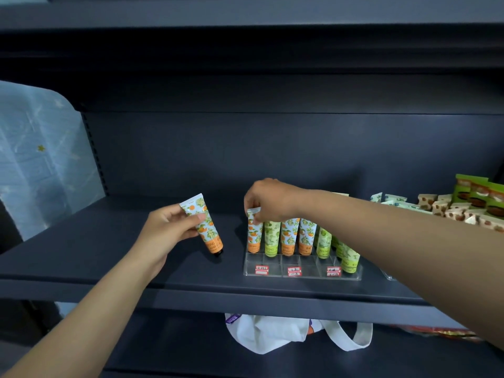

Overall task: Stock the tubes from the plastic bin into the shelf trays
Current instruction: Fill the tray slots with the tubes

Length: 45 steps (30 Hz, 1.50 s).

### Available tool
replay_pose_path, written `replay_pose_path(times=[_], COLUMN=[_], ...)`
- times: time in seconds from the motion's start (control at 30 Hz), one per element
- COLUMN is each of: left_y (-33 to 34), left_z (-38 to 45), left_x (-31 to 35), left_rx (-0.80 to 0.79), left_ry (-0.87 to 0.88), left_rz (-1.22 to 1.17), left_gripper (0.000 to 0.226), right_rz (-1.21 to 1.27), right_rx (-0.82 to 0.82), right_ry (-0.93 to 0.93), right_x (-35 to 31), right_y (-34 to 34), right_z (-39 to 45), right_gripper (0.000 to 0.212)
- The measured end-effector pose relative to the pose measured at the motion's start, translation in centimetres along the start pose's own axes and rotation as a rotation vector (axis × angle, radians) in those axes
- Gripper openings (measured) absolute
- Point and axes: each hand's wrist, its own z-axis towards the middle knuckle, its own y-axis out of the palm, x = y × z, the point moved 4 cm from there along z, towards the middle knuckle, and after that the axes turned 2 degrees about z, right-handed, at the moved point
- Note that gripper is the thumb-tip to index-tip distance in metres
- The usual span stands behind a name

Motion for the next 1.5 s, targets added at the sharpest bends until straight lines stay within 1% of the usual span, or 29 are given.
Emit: replay_pose_path(times=[0.1, 0.23, 0.33, 0.53, 0.67, 0.7, 0.77, 0.87, 0.93, 1.03, 1.07, 1.17, 1.27, 1.37, 1.5], left_y=[-0.1, 0.6, 1.6, 5.6, 9.7, 10.6, 12.2, 13.7, 14.2, 14.5, 14.5, 14.5, 14.7, 15.0, 15.2], left_z=[-0.1, -0.2, -0.5, -1.7, -2.3, -2.3, -2.3, -2.1, -2.1, -2.4, -2.6, -2.6, -2.7, -2.8, -2.9], left_x=[0.5, 1.6, 2.7, 4.7, 5.2, 5.0, 4.5, 3.8, 3.4, 2.9, 2.7, 1.8, 1.2, 1.0, 1.2], left_rx=[0.004, 0.002, -0.005, -0.09, -0.132, -0.136, -0.139, -0.134, -0.112, -0.08, -0.072, -0.073, -0.089, -0.089, -0.078], left_ry=[0.007, 0.03, 0.053, 0.161, 0.191, 0.186, 0.194, 0.236, 0.261, 0.275, 0.269, 0.253, 0.247, 0.248, 0.256], left_rz=[0.008, 0.003, -0.002, 0.049, 0.155, 0.182, 0.253, 0.358, 0.392, 0.395, 0.389, 0.388, 0.416, 0.431, 0.468], left_gripper=[0.01, 0.009, 0.009, 0.011, 0.014, 0.014, 0.007, 0.021, 0.025, 0.016, 0.017, 0.03, 0.03, 0.044, 0.045], right_rz=[0.041, 0.093, 0.139, 0.186, 0.127, 0.104, 0.073, 0.059, 0.065, 0.072, 0.078, 0.088, 0.087, 0.092, 0.05], right_rx=[0.046, 0.117, 0.168, 0.255, 0.215, 0.193, 0.154, 0.13, 0.134, 0.154, 0.16, 0.163, 0.149, 0.129, 0.12], right_ry=[-0.01, -0.023, -0.025, 0.024, 0.1, 0.117, 0.145, 0.16, 0.162, 0.155, 0.151, 0.14, 0.145, 0.149, 0.138], right_x=[0.0, -0.1, 0.2, 2.8, 4.9, 5.3, 6.0, 6.5, 6.6, 6.5, 6.5, 6.4, 6.3, 6.3, 6.1], right_y=[-0.9, -3.0, -4.6, -7.0, -6.7, -6.3, -5.4, -4.2, -3.6, -2.9, -2.7, -2.2, -1.6, -1.1, -0.8], right_z=[-0.4, -1.7, -3.0, -7.7, -10.4, -10.8, -11.4, -11.7, -11.6, -11.2, -11.0, -10.5, -10.0, -9.6, -9.5], right_gripper=[0.021, 0.023, 0.019, 0.015, 0.016, 0.019, 0.028, 0.036, 0.036, 0.035, 0.035, 0.035, 0.031, 0.028, 0.031])
